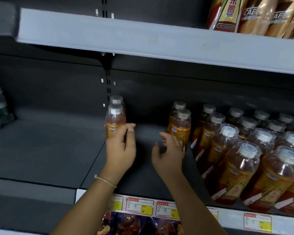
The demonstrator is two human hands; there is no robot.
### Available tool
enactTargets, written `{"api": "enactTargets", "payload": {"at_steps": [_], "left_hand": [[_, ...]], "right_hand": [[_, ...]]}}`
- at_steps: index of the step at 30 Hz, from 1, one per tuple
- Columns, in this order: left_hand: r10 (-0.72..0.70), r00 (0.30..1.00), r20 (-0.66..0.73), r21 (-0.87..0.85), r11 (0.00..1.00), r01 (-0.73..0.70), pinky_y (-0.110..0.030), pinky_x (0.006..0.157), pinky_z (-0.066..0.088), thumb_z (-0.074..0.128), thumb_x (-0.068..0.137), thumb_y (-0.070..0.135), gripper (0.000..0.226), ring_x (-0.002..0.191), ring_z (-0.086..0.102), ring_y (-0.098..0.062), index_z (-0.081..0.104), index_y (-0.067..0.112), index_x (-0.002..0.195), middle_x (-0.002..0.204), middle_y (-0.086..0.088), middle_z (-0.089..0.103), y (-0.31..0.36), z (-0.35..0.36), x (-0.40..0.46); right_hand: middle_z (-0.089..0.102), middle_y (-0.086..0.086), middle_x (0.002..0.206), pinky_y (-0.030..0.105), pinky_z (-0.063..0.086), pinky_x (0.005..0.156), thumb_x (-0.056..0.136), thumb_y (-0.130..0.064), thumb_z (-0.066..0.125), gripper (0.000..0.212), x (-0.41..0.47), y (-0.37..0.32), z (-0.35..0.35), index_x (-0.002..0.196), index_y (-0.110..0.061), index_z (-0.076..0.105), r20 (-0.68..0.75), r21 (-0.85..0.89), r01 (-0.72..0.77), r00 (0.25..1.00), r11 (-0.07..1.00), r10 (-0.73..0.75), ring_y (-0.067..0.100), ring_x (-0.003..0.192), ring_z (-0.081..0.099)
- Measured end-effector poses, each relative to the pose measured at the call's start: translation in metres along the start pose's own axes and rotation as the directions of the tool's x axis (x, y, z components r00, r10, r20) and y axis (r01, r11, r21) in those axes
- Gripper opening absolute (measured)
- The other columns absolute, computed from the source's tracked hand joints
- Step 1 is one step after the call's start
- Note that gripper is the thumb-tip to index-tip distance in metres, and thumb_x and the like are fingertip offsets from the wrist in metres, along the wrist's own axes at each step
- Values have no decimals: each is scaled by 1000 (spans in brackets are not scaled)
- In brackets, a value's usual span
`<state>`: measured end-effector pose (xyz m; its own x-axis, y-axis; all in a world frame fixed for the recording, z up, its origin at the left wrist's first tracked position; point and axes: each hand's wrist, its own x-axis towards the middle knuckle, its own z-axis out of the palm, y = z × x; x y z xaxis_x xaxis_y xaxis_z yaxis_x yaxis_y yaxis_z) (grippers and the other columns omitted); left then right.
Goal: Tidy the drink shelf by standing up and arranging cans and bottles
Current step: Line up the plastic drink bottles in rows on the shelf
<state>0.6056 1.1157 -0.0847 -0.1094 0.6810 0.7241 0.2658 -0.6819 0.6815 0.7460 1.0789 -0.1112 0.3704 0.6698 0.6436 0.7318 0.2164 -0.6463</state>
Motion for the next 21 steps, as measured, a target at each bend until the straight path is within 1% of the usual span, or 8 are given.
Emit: {"api": "enactTargets", "payload": {"at_steps": [2, 5, 9, 11, 13, 16, 19, 21], "left_hand": [[17, 996, -88, 15, 1000, -16, -11, 81, 43, 47, 97, 17, 20, 90, 59, 3, 67, 18, 102, 91, 16, 62, -10, -17, 3], [-90, 987, -130, 2, 996, 91, -22, 90, 46, 46, 96, 17, 20, 101, 59, -7, 62, 17, 109, 104, 4, 63, -30, -36, 4], [-286, 958, 2, 142, 949, 283, -24, 100, 34, 46, 101, 13, 31, 116, 51, -15, 55, 4, 129, 125, -9, 59, -58, -47, -7], [-363, 929, 68, 166, 923, 348, -27, 102, 37, 45, 102, 12, 30, 117, 54, -21, 60, 3, 126, 125, -13, 62, -67, -50, -10], [-375, 920, 116, 144, 923, 358, -31, 96, 44, 43, 103, 13, 28, 107, 61, -24, 66, 6, 117, 111, -10, 68, -71, -52, -10], [-363, 923, 128, 118, 929, 350, -26, 92, 45, 44, 102, 15, 28, 102, 61, -17, 67, 10, 118, 107, -5, 69, -71, -52, -10], [-391, 905, 165, 22, 919, 393, -31, 100, 46, 43, 103, 19, 32, 111, 60, -14, 65, 12, 126, 117, -3, 67, -73, -50, -10], [-438, 877, 200, -76, 885, 459, -32, 96, 49, 42, 104, 23, 31, 107, 63, -12, 71, 27, 115, 112, 1, 70, -72, -50, -9]], "right_hand": [[64, 12, 124, 42, 52, 97, 89, -9, 69, 42, 1, -5, 18, 130, -5, 62, 103, 33, -10, 995, 999, 7, 27, 111, 62], [59, 9, 138, 42, 48, 106, 90, -15, 70, 55, 3, -14, 46, 142, -10, 52, 302, 52, -111, 949, 992, 90, 22, 126, 57], [46, 5, 154, 40, 38, 117, 90, -17, 72, 76, 5, -22, 76, 155, -14, 35, 515, 49, -263, 833, 964, 201, 18, 142, 42], [49, 1, 152, 40, 38, 118, 88, -12, 73, 78, 3, -23, 84, 156, -16, 34, 576, 115, -323, 792, 939, 202, 13, 140, 45], [62, -6, 138, 34, 45, 112, 87, -3, 72, 67, 0, -23, 89, 145, -24, 46, 611, 196, -352, 774, 915, 167, 5, 127, 57], [69, -14, 119, 25, 51, 101, 87, -1, 72, 56, 1, -25, 92, 119, -43, 53, 594, 219, -332, 792, 917, 145, -2, 111, 65], [71, -7, 115, 37, 55, 100, 85, -5, 76, 50, 3, -29, 90, 118, -36, 56, 551, 231, -330, 820, 915, 157, 8, 107, 69], [73, -4, 114, 40, 56, 97, 82, -4, 79, 49, 3, -31, 88, 120, -27, 58, 527, 232, -333, 833, 914, 169, 9, 104, 70]]}}
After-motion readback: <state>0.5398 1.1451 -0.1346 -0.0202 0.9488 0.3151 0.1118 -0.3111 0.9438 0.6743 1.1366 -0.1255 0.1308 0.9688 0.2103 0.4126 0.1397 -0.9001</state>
